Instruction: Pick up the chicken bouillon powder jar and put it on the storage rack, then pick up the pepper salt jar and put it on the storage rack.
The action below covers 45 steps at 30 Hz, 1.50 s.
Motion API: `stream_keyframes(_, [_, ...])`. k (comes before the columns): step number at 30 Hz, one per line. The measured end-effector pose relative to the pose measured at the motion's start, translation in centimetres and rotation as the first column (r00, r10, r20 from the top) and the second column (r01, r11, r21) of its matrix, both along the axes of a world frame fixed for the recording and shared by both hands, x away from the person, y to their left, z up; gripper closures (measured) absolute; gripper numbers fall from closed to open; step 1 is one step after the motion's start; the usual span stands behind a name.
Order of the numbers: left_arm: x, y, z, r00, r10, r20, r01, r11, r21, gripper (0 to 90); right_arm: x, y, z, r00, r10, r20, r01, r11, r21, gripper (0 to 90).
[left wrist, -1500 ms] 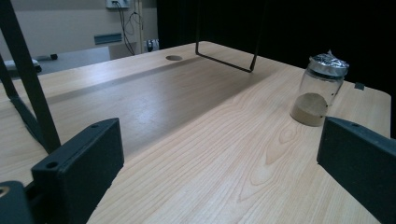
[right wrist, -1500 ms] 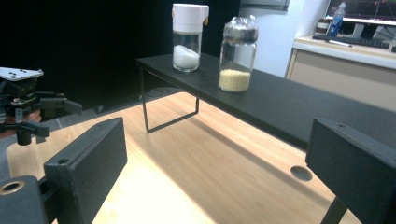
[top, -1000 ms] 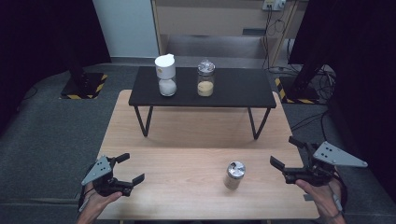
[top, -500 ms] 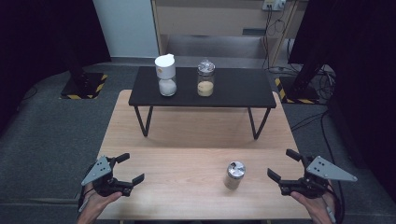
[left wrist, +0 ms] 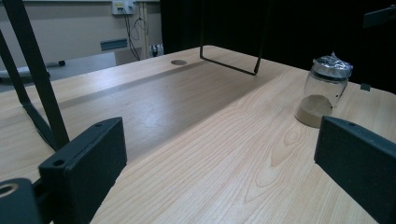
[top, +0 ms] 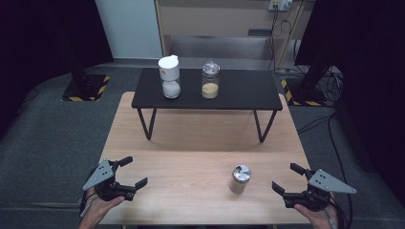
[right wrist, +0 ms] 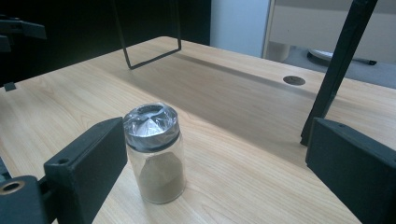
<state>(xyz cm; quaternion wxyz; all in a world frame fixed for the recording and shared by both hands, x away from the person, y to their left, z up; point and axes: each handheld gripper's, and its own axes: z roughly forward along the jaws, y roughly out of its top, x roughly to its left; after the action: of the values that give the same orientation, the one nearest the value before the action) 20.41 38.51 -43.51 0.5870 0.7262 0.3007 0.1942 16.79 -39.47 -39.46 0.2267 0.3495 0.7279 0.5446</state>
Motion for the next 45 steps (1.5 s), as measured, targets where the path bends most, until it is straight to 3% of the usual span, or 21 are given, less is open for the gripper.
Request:
stream_keyframes(22, [0.0,0.1,-0.1,0.9999,-0.008,0.007,0.008,1.0000,-0.003,0.9,0.5,-0.1,-1.1,0.9997,0.022,-0.011,-0.021,0.9998,0.003,5.8])
stream_keyframes(34, [-0.1,0.1,0.0,0.9999,-0.012,0.009,0.012,0.9999,-0.002,0.9,0.3,0.1,-1.0,0.9999,0.009,-0.007,-0.009,0.9999,-0.006,4.7])
stream_keyframes(45, [-0.2,0.1,0.1,0.9999,-0.009,0.012,0.009,1.0000,-0.002,0.8,0.1,-0.2,-0.9,0.9999,0.014,0.002,-0.014,0.9998,0.016,3.8])
